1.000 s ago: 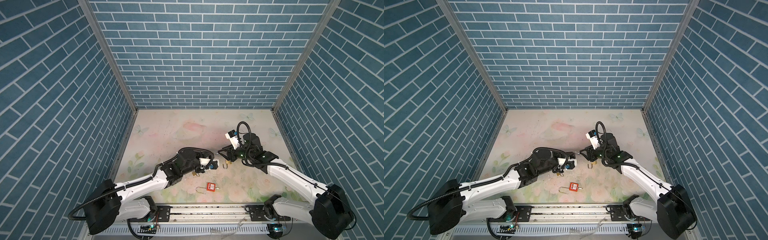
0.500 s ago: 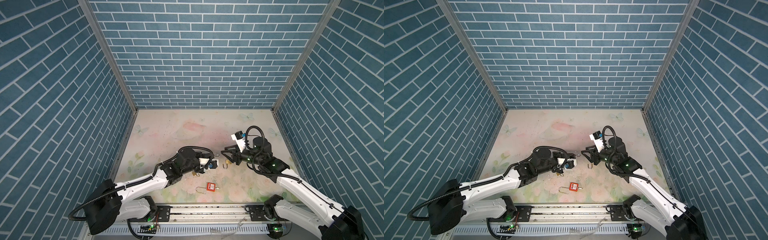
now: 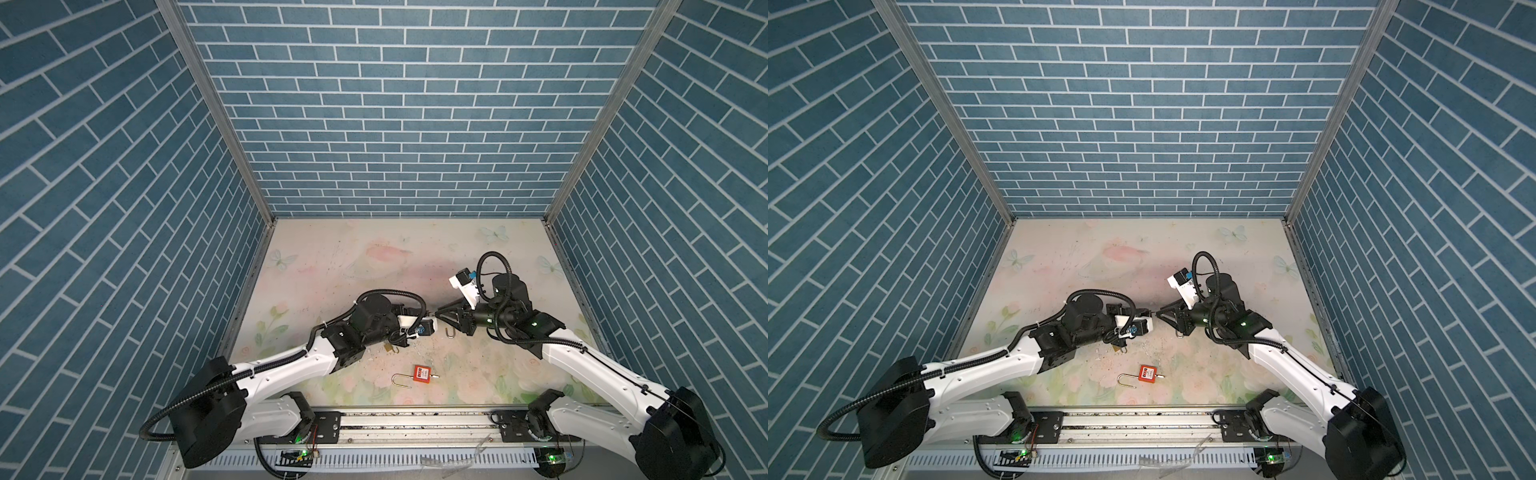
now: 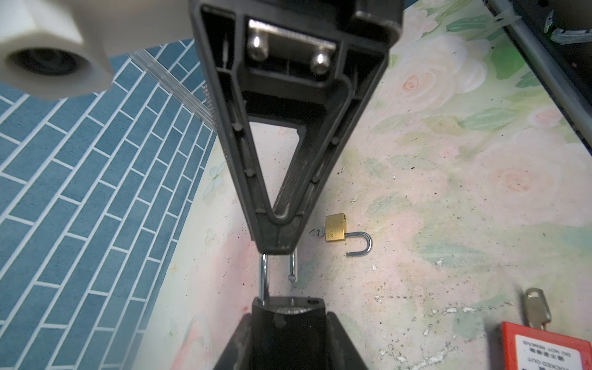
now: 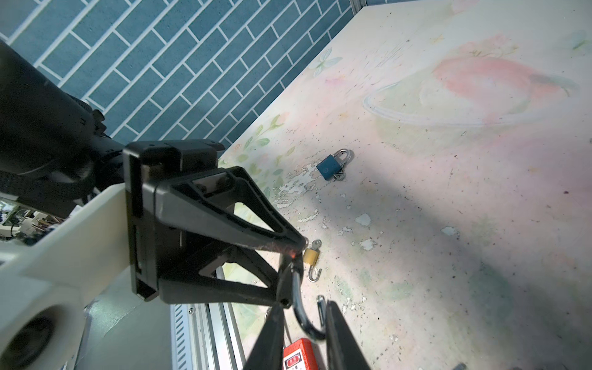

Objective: Lock with the key

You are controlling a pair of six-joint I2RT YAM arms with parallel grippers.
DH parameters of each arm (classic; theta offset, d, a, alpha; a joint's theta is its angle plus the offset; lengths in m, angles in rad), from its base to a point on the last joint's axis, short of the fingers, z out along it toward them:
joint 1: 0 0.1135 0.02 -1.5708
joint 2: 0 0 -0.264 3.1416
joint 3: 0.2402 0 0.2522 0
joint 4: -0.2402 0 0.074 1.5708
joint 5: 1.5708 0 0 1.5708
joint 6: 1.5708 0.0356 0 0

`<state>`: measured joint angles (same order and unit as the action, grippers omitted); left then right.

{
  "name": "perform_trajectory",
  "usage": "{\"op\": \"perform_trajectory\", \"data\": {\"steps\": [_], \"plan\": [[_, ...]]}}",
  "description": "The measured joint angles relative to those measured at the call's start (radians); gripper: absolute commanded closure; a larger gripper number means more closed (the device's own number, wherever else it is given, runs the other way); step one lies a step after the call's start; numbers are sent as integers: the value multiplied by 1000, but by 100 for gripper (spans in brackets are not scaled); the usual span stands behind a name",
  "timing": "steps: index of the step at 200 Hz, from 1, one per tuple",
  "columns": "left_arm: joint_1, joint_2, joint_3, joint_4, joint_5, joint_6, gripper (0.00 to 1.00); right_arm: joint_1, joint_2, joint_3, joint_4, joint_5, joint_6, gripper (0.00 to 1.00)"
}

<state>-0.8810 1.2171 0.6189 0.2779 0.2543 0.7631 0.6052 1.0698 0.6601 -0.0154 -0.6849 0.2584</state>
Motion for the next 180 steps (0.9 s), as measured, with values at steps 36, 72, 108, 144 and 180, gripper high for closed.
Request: {"op": "perform_trajectory", "data": {"steps": [36, 72, 108, 144, 180], "plan": [[2, 7, 0, -1, -7, -8, 100, 3, 11, 1, 3, 0, 11, 100], [-1, 17, -3, 26, -55, -9, 100, 2, 35, 18, 17, 6, 25, 100], [-28, 52, -17, 106, -176, -1, 100, -2, 77, 50, 27, 16, 59, 100], [-62, 100, -26, 185, -314, 8, 100, -6, 131, 82, 35, 13, 88, 100], [-68, 108, -28, 206, -363, -14, 100, -10, 177, 101, 68, -9, 105, 100]]}}
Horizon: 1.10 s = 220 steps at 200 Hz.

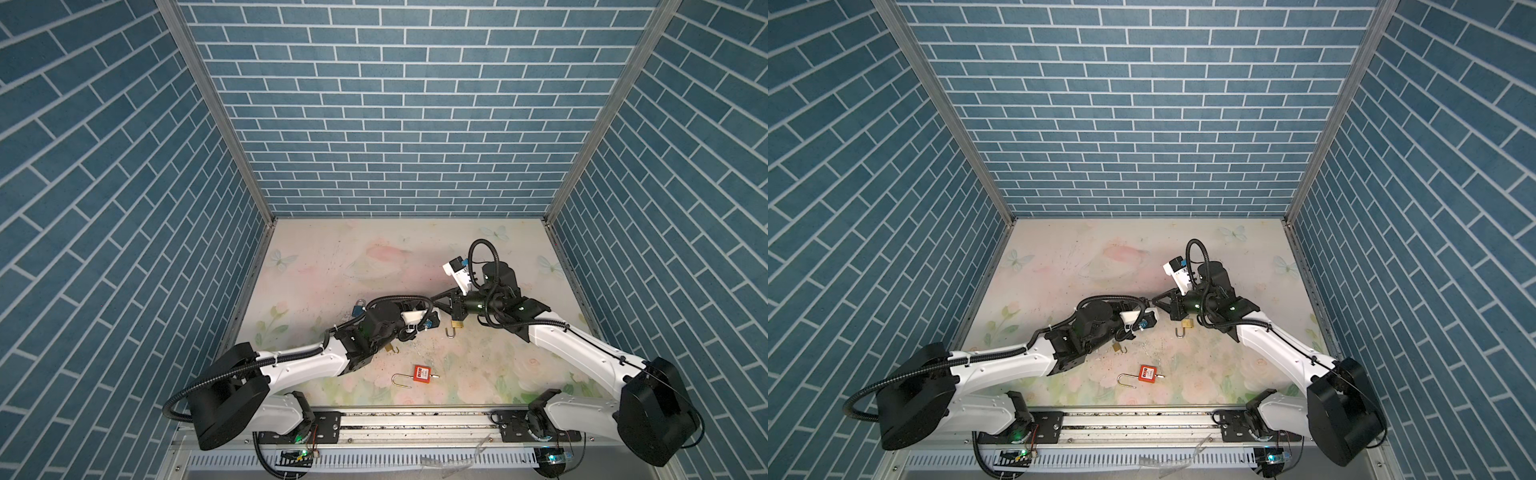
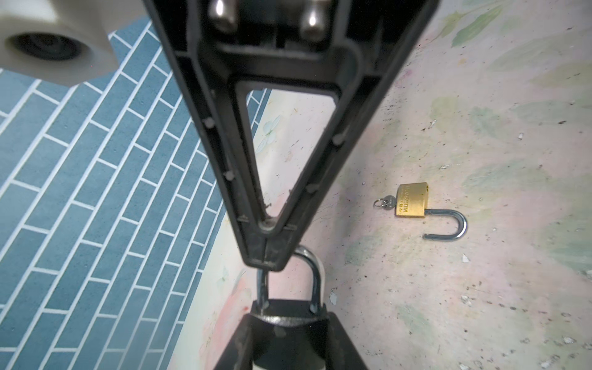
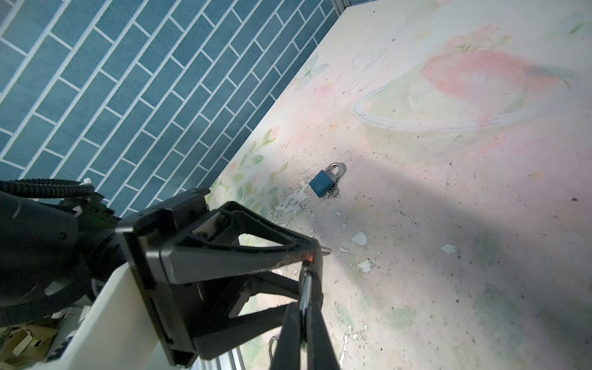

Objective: Lock with the key

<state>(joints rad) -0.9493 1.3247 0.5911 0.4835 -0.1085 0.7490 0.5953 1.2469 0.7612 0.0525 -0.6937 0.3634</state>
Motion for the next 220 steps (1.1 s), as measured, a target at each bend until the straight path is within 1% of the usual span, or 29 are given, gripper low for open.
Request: {"op": "perform_trajectory", "data": {"steps": [47, 114, 168, 220], "plan": [[-18, 12, 2, -12, -37, -23, 100, -3, 42, 0, 24, -30, 7, 100], [-17, 10, 3, -46, -25, -90, 100, -5, 78, -8, 59, -53, 11, 100], [-11, 11, 5, -68, -19, -145, 100, -5, 126, -32, 150, -77, 41, 100], [2, 42, 5, -57, -11, -204, 100, -5, 163, -68, 247, -70, 60, 100]]}}
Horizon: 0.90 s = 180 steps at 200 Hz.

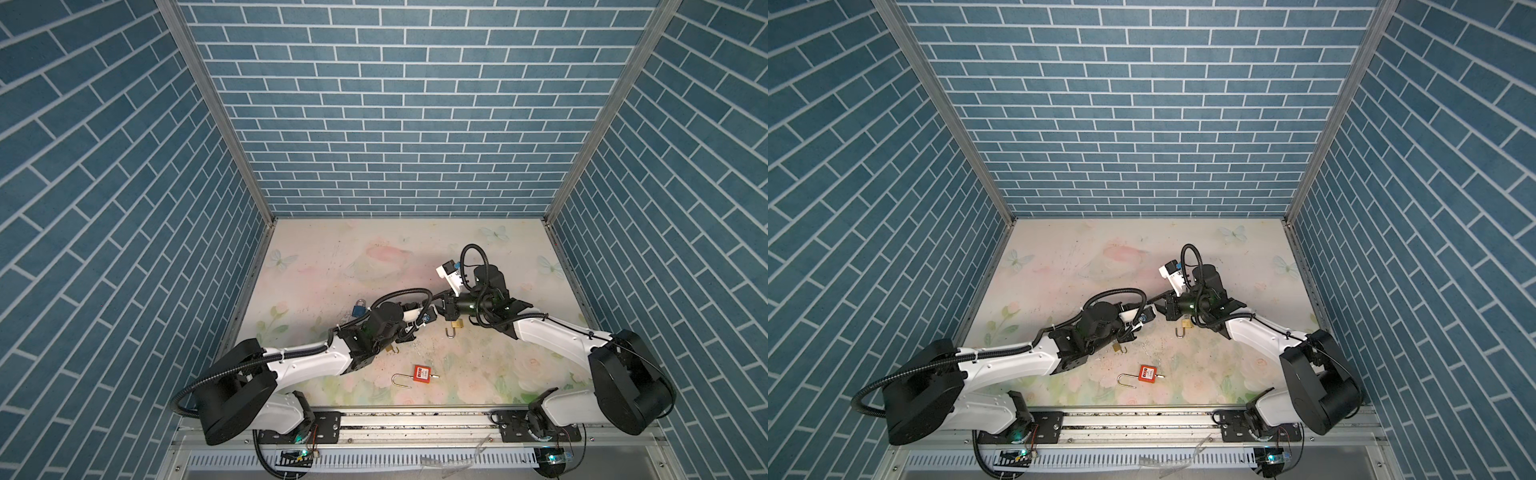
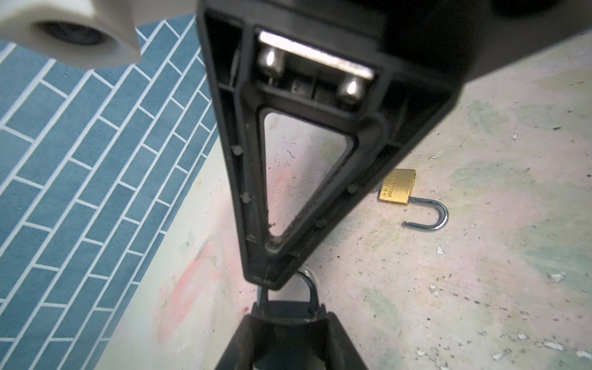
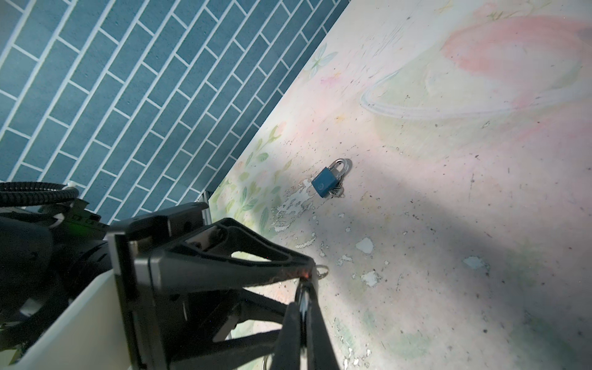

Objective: Lock with the key

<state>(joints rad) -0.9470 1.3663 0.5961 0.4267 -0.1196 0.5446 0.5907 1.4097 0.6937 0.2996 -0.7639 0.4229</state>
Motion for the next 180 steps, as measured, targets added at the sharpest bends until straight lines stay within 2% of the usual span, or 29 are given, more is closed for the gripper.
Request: {"op": "perform_trajectory", "data": {"steps": [37, 81, 97, 119, 141, 167, 180], "plan": [[5, 17, 0, 19, 1, -68, 100, 0, 2, 5, -1, 21, -2, 100], [-1, 19, 35, 160, -35, -228, 100, -41, -116, 53, -142, 73, -10, 60], [-2, 11, 39, 198, -47, -303, 100, -69, -201, 53, -152, 114, -8, 53], [-2, 1, 39, 190, -66, -432, 100, -90, -341, 14, -68, 190, 1, 50], [-2, -1, 40, 162, -87, -583, 100, -89, -462, -104, 100, 238, 9, 50], [9, -17, 45, 128, -112, -793, 100, -80, -500, -237, 233, 264, 14, 51], [33, -32, 46, 122, -110, -938, 100, -59, -497, -275, 258, 284, 3, 52]]}}
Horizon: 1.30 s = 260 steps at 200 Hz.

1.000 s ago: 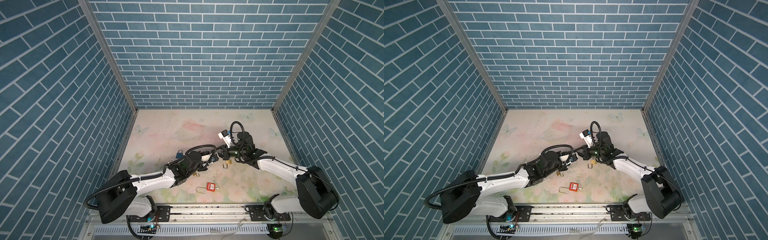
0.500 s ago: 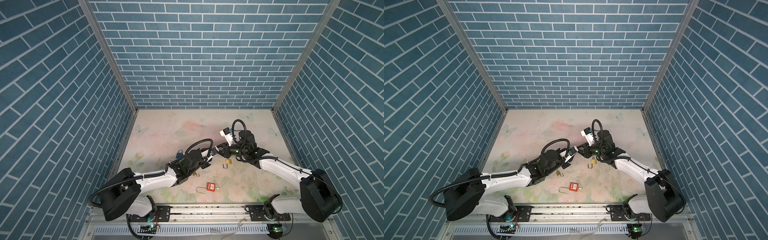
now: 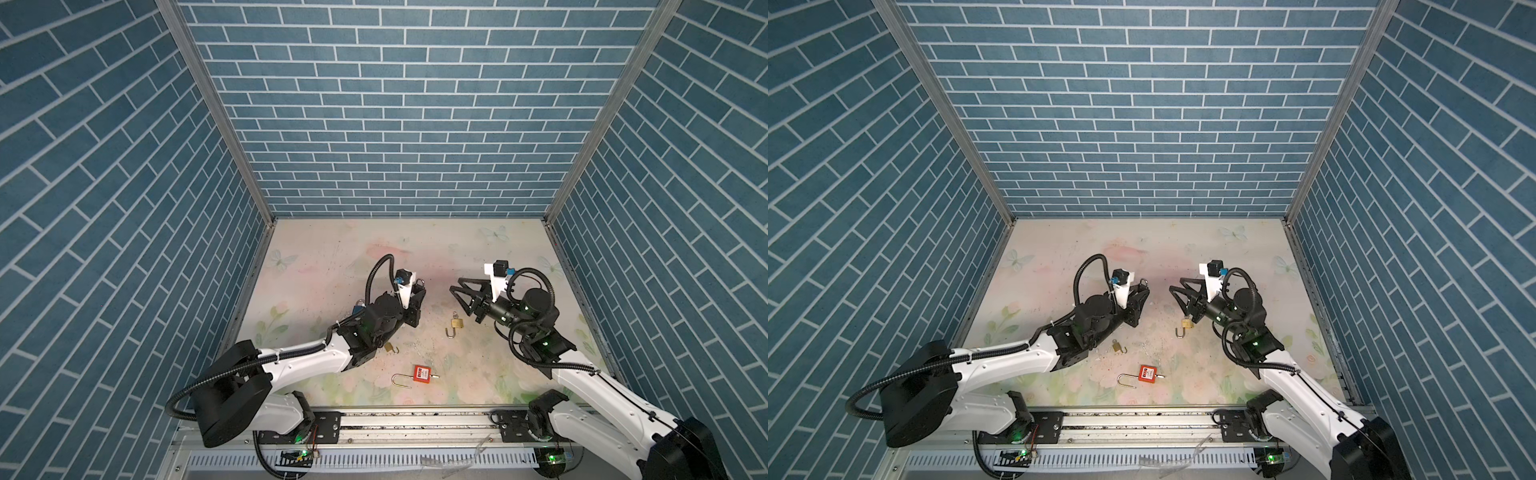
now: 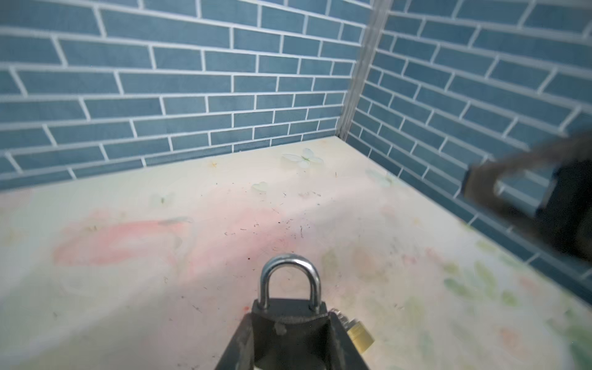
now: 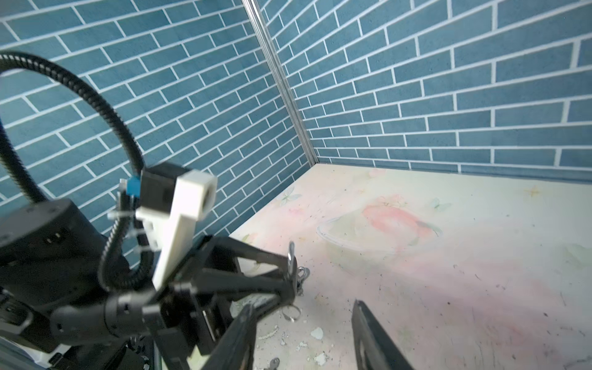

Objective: Lock with the key

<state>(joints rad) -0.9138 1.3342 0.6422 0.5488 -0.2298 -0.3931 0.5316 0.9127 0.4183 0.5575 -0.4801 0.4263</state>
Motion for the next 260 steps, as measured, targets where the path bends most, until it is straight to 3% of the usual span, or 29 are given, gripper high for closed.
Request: {"op": "perform_trajectory", "data": {"steps": [51, 98, 172, 260], "plan": [[138, -38, -81, 74, 34, -582, 100, 148, 95, -25, 69, 78, -86, 57], [171, -37, -163, 113, 59, -896, 100, 179, 292, 37, 118, 102, -91, 60], [183, -37, -166, 126, 80, -1017, 100, 210, 539, 217, 172, 74, -57, 66], [195, -46, -166, 119, 94, -1036, 100, 248, 660, 298, 185, 38, -48, 75]]}}
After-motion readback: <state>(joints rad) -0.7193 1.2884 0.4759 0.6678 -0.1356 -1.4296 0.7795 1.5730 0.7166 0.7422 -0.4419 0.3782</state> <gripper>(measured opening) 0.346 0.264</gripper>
